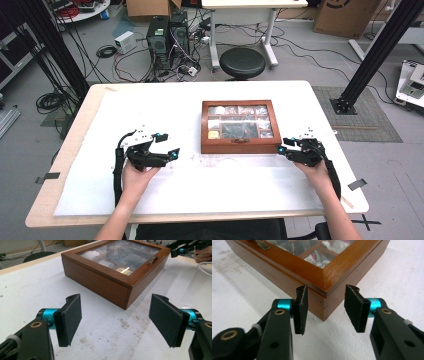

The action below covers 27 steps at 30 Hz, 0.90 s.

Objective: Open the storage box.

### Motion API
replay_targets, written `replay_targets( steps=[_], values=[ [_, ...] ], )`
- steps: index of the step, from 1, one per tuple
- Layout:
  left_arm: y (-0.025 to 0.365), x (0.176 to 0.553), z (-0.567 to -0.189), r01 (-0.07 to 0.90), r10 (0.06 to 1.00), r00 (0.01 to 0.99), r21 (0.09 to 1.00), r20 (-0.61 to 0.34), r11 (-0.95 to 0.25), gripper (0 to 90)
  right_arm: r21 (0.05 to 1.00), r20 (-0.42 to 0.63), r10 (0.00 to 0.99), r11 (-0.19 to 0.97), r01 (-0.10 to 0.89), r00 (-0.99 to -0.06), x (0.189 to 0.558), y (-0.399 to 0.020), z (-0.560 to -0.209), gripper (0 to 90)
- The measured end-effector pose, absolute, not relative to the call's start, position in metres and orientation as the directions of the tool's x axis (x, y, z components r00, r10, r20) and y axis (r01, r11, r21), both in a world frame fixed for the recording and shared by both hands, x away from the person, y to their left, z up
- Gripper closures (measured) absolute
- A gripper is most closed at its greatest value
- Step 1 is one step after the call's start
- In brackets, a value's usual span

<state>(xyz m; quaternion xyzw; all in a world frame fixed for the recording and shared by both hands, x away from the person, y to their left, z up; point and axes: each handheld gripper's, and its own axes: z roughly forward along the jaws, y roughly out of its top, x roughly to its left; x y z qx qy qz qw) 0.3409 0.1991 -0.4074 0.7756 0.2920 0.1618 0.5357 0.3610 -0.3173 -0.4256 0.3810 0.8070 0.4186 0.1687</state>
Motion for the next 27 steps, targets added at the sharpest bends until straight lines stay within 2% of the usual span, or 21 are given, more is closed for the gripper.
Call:
replay_targets(
  steps=[6,11,27],
  values=[
    [0.1982,0.3413,-0.4082,0.281,0.625,0.778,0.924,-0.061,-0.26,26.3,0.79,0.037,0.755,0.379,0.481,-0.655,0.3625,-0.3155,-0.4272,58.1],
    [0.1966,0.3417,-0.4091,0.286,0.621,0.781,0.921,-0.063,-0.265,26.3,0.786,0.031,0.742,0.396,0.475,-0.669,0.3627,-0.3134,-0.4266,64.0],
    [0.1934,0.3427,-0.4111,0.297,0.619,0.783,0.91,-0.058,-0.29,26.3,0.793,0.032,0.741,0.39,0.468,-0.671,0.3626,-0.3144,-0.425,65.4]
  ],
)
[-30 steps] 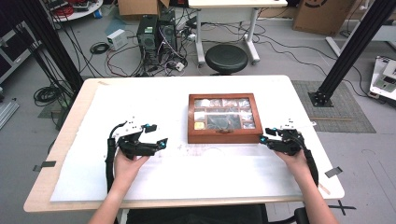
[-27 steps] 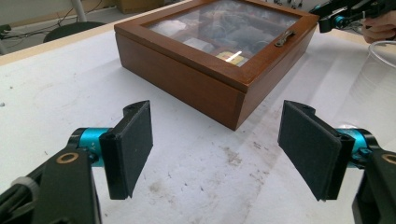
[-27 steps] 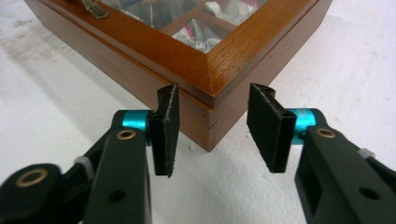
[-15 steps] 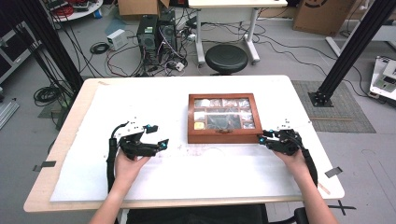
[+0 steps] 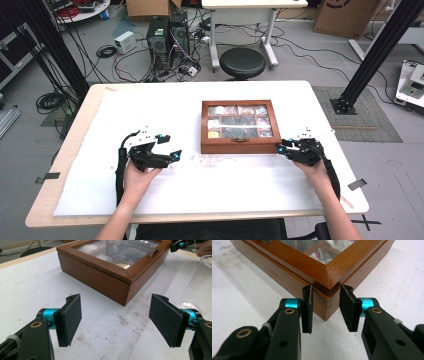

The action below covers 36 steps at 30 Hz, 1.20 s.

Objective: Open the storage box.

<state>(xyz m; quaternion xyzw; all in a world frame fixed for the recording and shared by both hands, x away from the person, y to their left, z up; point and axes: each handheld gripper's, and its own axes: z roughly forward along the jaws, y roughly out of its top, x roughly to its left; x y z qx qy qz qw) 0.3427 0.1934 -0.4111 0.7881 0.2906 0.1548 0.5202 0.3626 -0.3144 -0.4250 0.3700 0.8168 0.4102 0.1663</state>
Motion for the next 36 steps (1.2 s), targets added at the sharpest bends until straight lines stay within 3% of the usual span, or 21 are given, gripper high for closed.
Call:
replay_targets(
  steps=[13,36],
  values=[
    [0.191,0.343,-0.412,0.301,0.616,0.786,0.905,-0.058,-0.299,26.3,0.833,-0.007,0.763,0.362,0.418,-0.647,0.358,-0.312,-0.418,69.1],
    [0.19,0.344,-0.414,0.308,0.618,0.783,0.904,-0.064,-0.297,26.3,0.903,-0.003,0.836,0.238,0.359,-0.549,0.362,-0.308,-0.391,56.5]
  ],
)
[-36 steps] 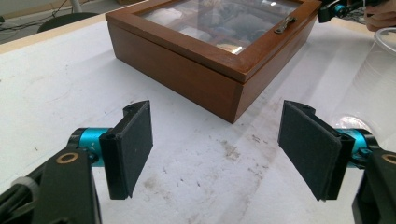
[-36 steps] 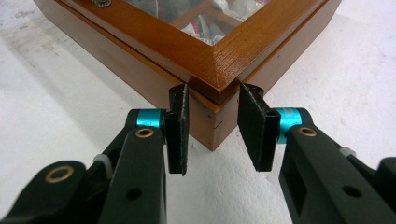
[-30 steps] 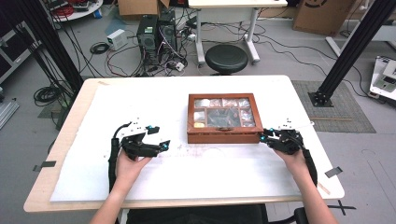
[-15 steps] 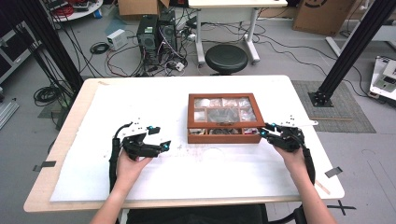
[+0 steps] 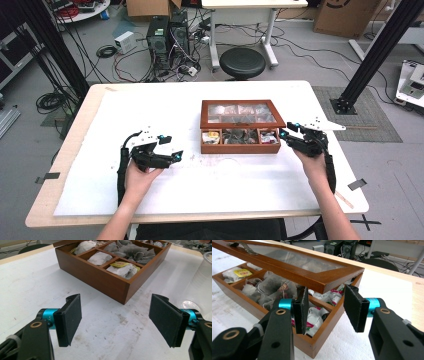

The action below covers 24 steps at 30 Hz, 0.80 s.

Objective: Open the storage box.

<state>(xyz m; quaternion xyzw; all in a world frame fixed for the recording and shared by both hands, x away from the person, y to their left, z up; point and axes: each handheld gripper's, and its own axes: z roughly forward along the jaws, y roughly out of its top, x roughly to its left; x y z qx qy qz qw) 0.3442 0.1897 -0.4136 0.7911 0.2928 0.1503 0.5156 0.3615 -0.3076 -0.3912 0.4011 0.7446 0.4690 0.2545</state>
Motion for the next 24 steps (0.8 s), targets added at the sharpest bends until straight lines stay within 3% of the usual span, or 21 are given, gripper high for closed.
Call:
replay_targets(
  steps=[24],
  values=[
    [0.188,0.344,-0.414,0.308,0.61,0.79,0.9,-0.061,-0.309,26.3,0.915,-0.048,0.854,0.246,0.321,-0.518,0.383,-0.298,-0.365,58.0]
  ],
)
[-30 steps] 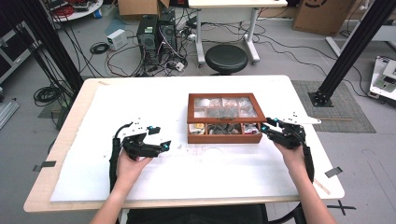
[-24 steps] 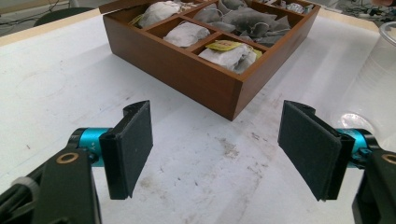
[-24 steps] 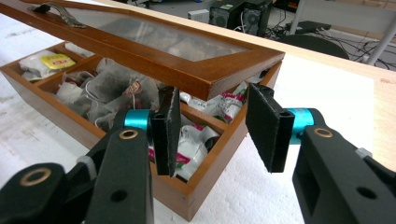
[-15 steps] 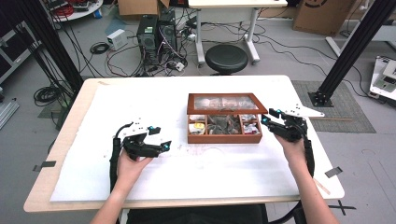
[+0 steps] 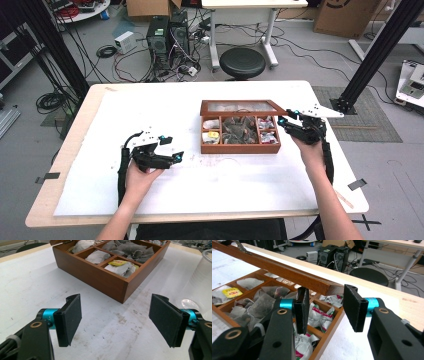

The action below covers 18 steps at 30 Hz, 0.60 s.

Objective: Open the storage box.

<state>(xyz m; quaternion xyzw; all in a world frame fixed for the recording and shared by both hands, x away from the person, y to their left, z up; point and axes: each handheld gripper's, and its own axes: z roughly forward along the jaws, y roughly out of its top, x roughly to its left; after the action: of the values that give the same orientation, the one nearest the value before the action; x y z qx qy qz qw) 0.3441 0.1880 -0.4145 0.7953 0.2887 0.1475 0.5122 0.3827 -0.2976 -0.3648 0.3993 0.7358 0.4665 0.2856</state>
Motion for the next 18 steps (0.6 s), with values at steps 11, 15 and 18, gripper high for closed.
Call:
replay_targets(
  steps=[11,15,18],
  values=[
    [0.188,0.344,-0.415,0.314,0.612,0.788,0.898,-0.065,-0.309,26.3,0.911,-0.078,0.857,0.268,0.312,-0.509,0.396,-0.293,-0.344,58.8],
    [0.187,0.344,-0.415,0.314,0.612,0.788,0.897,-0.064,-0.311,26.3,0.913,-0.067,0.861,0.257,0.317,-0.504,0.401,-0.294,-0.34,58.9],
    [0.187,0.344,-0.415,0.314,0.612,0.788,0.897,-0.064,-0.311,26.3,0.914,-0.065,0.862,0.254,0.317,-0.502,0.405,-0.293,-0.336,58.9]
  ],
)
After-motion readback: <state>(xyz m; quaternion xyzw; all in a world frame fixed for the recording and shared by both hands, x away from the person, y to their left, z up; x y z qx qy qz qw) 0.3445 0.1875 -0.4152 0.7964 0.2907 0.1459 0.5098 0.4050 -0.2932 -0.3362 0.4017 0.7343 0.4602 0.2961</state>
